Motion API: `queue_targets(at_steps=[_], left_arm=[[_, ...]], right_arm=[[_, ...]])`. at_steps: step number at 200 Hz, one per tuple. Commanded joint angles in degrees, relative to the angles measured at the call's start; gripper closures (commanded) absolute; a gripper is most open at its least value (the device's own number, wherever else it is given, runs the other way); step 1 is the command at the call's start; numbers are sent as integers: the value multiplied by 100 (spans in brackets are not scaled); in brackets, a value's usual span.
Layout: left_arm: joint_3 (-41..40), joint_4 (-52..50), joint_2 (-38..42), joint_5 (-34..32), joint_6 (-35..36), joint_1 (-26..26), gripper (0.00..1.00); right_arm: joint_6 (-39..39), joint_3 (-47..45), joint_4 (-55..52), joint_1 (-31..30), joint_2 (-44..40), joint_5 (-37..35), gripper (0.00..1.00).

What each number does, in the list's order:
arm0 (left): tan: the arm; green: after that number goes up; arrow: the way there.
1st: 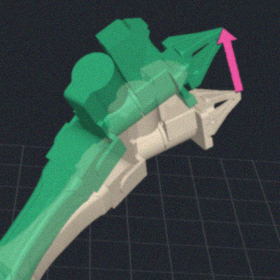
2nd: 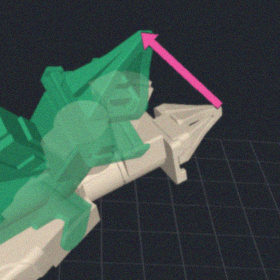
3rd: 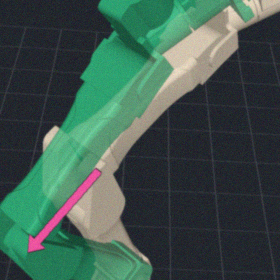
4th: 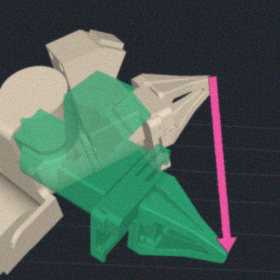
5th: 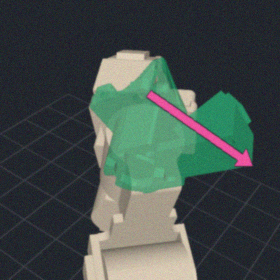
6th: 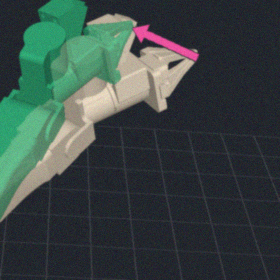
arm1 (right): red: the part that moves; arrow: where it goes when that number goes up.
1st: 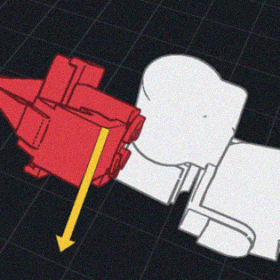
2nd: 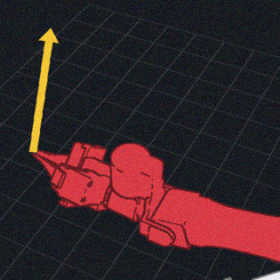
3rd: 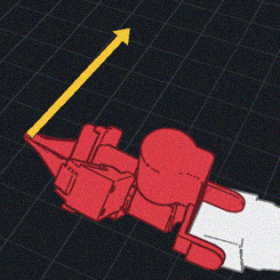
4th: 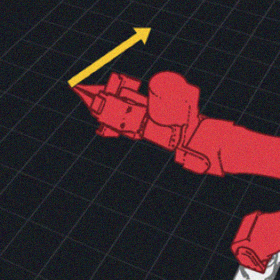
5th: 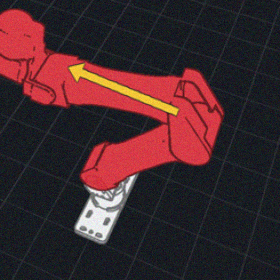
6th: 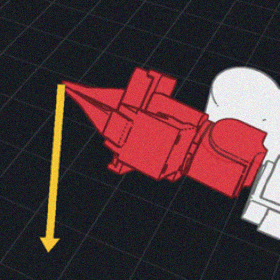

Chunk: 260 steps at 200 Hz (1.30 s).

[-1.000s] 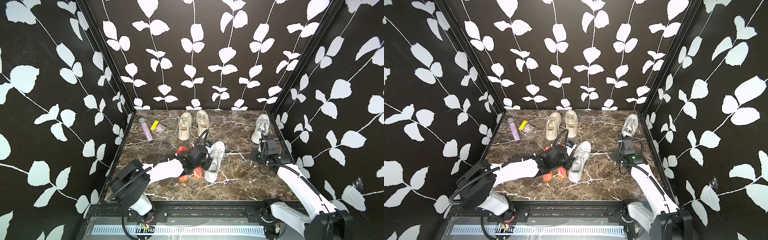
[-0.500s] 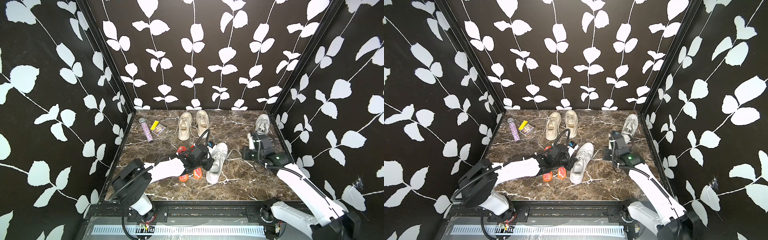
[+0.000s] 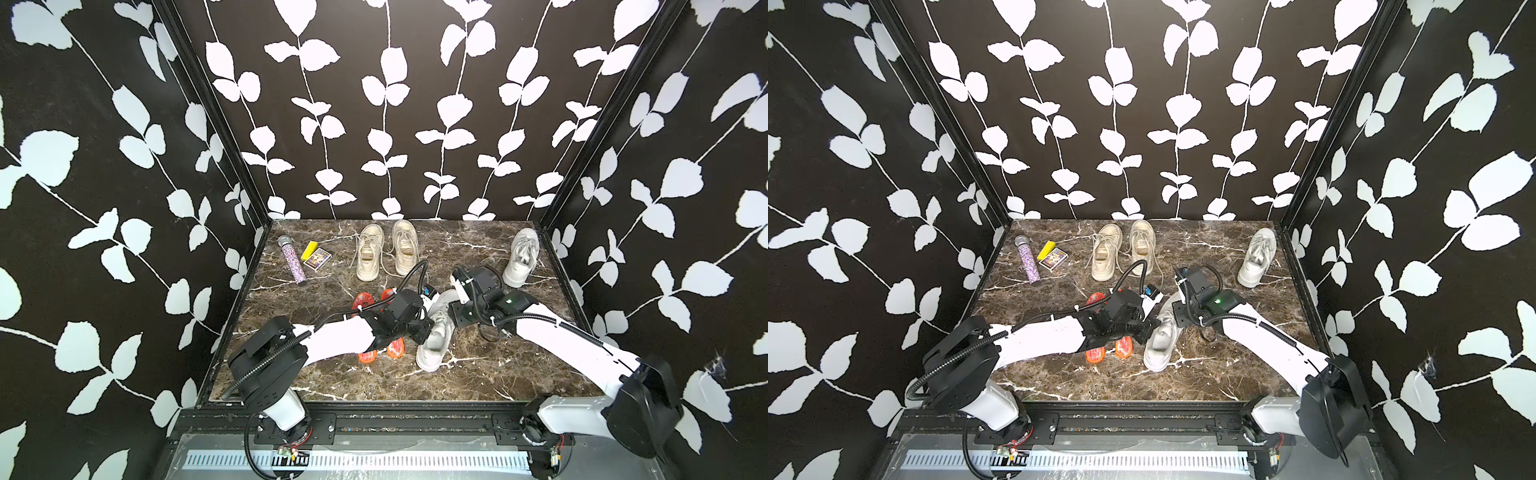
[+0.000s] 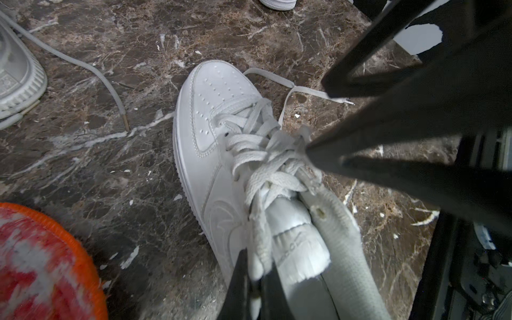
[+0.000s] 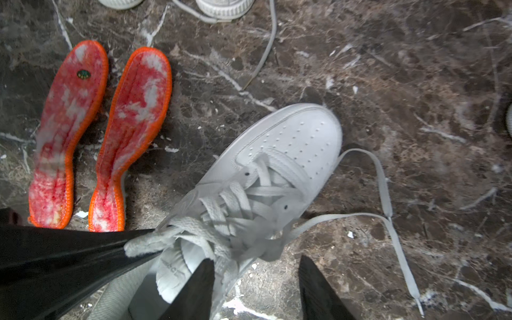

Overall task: Remove the insole from the shoe
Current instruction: Untie the shoelace on the shoe.

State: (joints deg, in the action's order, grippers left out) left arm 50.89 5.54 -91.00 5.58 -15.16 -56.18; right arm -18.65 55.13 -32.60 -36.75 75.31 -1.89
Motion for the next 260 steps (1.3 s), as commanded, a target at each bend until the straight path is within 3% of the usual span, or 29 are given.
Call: queue_targets(at_steps=[1, 56, 119, 152, 221, 260], left_arm=[[186, 455, 73, 123, 48, -32, 100], [149, 461, 89, 136, 44, -25, 100], [133, 439, 118, 150, 48, -33, 100], [143, 438, 135, 161, 46, -33, 100], [149, 464, 184, 268, 13, -33, 100], [112, 483, 262, 294, -15, -42, 100]], right_arm=[[73, 168, 51, -120, 134, -111, 51], [75, 100, 234, -201, 395, -377, 53], [-14, -3, 692, -241, 486, -932, 66], [-56, -72, 887, -240, 612, -1118, 67], [-643, -688, 2227, -236, 544, -1602, 50], [-836, -494, 2832, -211, 894, -1682, 43]])
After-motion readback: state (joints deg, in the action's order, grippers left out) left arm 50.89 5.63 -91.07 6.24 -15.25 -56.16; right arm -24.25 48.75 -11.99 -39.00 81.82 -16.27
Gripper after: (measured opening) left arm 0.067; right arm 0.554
